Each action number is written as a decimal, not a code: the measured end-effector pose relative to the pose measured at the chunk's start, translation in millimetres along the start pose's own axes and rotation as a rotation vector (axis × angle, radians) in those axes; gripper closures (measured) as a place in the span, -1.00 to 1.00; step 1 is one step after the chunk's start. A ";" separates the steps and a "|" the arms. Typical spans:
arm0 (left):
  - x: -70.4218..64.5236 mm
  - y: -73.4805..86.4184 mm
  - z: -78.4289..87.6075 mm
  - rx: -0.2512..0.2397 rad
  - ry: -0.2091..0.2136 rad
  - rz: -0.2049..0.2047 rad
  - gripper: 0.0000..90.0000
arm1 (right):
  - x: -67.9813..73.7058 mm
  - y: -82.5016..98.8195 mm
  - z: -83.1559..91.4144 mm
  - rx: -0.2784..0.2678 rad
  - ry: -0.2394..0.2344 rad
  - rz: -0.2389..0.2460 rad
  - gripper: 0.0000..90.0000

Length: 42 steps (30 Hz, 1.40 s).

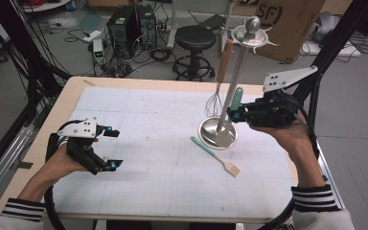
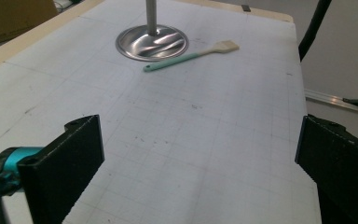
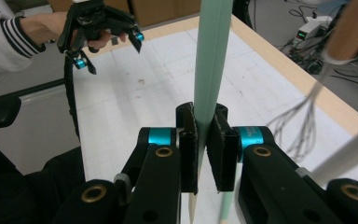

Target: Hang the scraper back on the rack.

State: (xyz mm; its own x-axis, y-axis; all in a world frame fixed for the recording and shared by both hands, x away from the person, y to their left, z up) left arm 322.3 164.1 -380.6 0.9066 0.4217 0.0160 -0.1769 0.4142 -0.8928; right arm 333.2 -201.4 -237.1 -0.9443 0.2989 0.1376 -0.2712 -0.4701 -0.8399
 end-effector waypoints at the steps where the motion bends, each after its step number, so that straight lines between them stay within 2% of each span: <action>1: -0.1 1.0 -0.3 -0.001 0.004 -0.001 -0.96 | -1.1 -1.0 2.9 -0.003 0.001 -0.005 0.84; 3: 1.3 3.0 -1.1 -0.005 -0.005 0.002 -0.96 | -4.8 -2.9 8.3 -0.006 0.011 -0.005 0.84; 6: 2.7 8.7 -1.0 -0.018 0.005 0.021 -0.96 | -8.8 -4.7 15.6 -0.004 0.021 -0.017 0.84; 10: 3.5 18.0 -2.1 -0.014 0.004 0.034 -0.96 | -14.6 -6.7 23.4 -0.002 0.025 -0.019 0.84; 15: 2.1 21.8 -2.5 -0.009 -0.014 0.021 -0.96 | -22.3 -10.6 29.1 -0.001 0.029 -0.030 0.84; 21: -2.9 28.6 -2.0 -0.019 0.006 0.029 -0.96 | -30.0 -17.4 33.5 0.010 0.035 -0.036 0.84; 23: -2.0 31.8 -0.5 -0.028 0.001 0.037 -0.96 | -32.6 -19.4 34.3 0.008 0.035 -0.026 0.84; 29: -1.0 37.5 3.7 -0.038 -0.013 0.040 -0.96 | -40.2 -24.7 36.7 0.013 0.033 -0.039 0.84; 31: -1.5 38.0 4.4 -0.025 0.000 0.042 -0.96 | -42.9 -27.6 36.6 0.005 0.029 -0.032 0.84; 33: -2.3 38.9 5.6 -0.021 -0.003 0.031 -0.96 | -44.7 -29.8 36.9 0.006 0.030 -0.037 0.84; 42: -0.3 41.1 9.0 -0.020 -0.024 0.032 -0.96 | -53.9 -38.7 34.5 0.023 0.025 -0.036 0.84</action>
State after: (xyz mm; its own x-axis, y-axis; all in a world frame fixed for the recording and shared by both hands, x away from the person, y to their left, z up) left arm 311.3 188.2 -413.2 0.8910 0.4539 -0.0017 -0.1974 0.3842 -0.9019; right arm 388.2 -228.0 -193.9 -0.9291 0.3363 0.1539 -0.3091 -0.4776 -0.8224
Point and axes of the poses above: each handheld gripper's, and its own axes: z roughly backward along the jaws, y roughly out of its underside, x roughly to its left, the point moved 7 cm from there along -z, roughly forward along the jaws, and after that the axes turned 9 degrees about -y, right-handed, at the moved point
